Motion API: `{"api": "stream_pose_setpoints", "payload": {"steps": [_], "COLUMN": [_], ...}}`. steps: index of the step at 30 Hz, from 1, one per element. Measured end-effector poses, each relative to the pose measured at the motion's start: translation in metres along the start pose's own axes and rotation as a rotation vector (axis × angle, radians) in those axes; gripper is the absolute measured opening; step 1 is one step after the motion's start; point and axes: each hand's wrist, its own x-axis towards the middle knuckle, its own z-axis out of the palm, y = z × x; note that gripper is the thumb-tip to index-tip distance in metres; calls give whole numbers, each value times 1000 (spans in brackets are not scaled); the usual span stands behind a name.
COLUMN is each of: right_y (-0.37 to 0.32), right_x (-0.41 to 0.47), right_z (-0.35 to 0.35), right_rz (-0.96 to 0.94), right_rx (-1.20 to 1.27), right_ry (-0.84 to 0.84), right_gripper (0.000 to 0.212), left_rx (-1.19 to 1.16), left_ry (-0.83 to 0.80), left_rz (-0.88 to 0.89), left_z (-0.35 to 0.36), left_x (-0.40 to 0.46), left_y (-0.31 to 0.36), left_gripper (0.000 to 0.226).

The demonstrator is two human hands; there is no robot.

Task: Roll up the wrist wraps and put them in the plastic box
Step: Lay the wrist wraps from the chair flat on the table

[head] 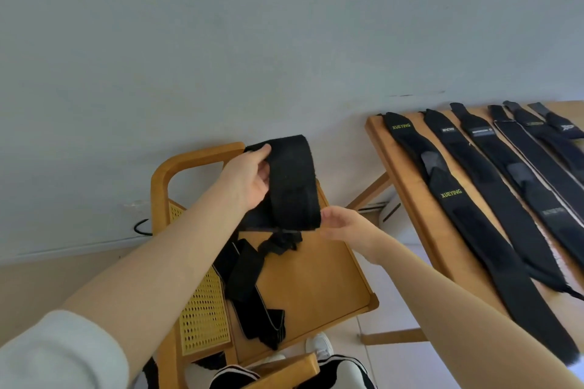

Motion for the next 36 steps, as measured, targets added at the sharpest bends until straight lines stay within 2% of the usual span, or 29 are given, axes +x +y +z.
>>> {"api": "stream_pose_setpoints", "payload": {"steps": [3, 5, 6, 9, 11, 13, 16, 18, 23, 27, 30, 33, 36], "right_y": [-1, -8, -13, -31, -41, -49, -59, -62, -55, -32, -10, -7, -19], "right_x": [1, 2, 2, 1, 3, 6, 13, 14, 15, 15, 16, 28, 41], "right_z": [4, 3, 1, -6, -10, -13, -14, -10, -3, 7, 18, 32, 43], "right_rz": [-3, -15, -24, -84, -118, -114, -86, -86, -175, -131, -40, -42, -54], "right_rx": [-83, -58, -30, 102, 182, 252, 420, 477, 507, 487, 447, 359, 449], "right_ry": [40, 83, 115, 184, 234, 299, 333, 288, 179, 177, 16, -20, -16], "right_gripper": [19, 18, 17, 17, 15, 9, 8, 10, 25, 41, 68, 64, 50], "left_rx": [16, 26, 84, 468, 566, 540, 634, 675, 431, 160, 67, 69, 90], "left_ry": [35, 13, -9, -62, -84, -163, -338, -363, -147, -164, -168, -171, -137], "left_rz": [-16, -1, -12, -102, -184, -248, -193, -136, -19, -70, -87, -83, -83], "left_z": [-3, -7, -10, -24, -39, -50, -59, -59, -50, -33, -23, -21, -25], "left_x": [2, 7, 9, 12, 10, 7, -1, -6, -5, -5, -7, -9, -10], "left_y": [-4, -7, -8, -19, -28, -38, -53, -61, -59, -45, -33, -23, -18], "left_gripper": [27, 36, 45, 61, 59, 59, 48, 38, 51, 48, 39, 33, 31]}}
